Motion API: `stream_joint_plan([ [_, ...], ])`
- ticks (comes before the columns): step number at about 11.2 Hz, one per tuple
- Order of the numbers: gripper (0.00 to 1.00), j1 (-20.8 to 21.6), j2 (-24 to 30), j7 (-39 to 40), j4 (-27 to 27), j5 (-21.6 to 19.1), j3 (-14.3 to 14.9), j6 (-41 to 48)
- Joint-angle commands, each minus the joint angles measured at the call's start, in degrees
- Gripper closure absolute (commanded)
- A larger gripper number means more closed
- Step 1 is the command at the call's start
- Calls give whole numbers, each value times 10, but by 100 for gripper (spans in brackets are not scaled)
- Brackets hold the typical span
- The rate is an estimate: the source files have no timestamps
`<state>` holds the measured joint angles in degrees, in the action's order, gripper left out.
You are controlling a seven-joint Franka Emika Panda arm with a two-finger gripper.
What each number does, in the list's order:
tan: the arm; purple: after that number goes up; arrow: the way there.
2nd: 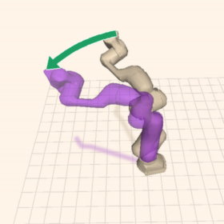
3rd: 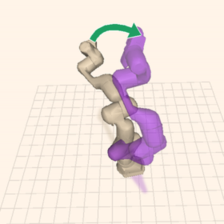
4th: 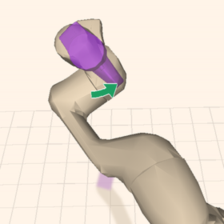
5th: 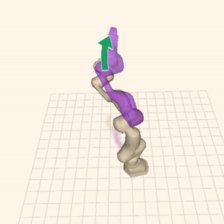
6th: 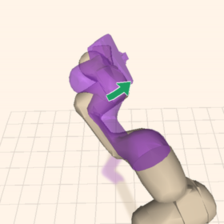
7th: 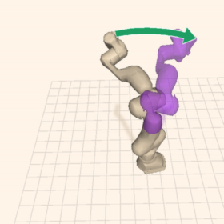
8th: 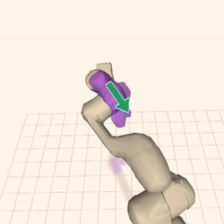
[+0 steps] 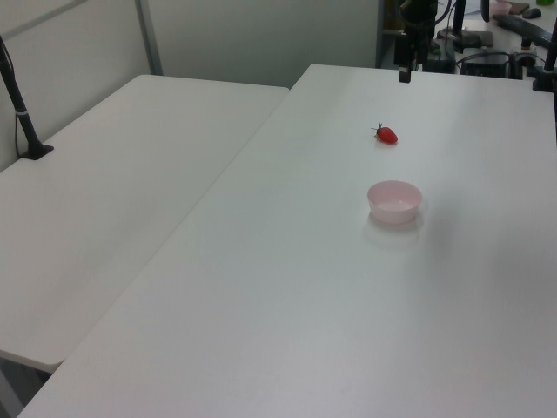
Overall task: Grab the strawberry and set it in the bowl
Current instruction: 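Move the open gripper over the red strawberry and lower it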
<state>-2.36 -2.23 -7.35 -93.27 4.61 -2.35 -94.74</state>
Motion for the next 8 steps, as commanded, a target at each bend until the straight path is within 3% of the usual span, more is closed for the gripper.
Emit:
stream_joint_plan([
  [1,0,8,9,-6,-11,-7,10,5],
  [8,0,4,5,7,-9,-10,15,-1],
])
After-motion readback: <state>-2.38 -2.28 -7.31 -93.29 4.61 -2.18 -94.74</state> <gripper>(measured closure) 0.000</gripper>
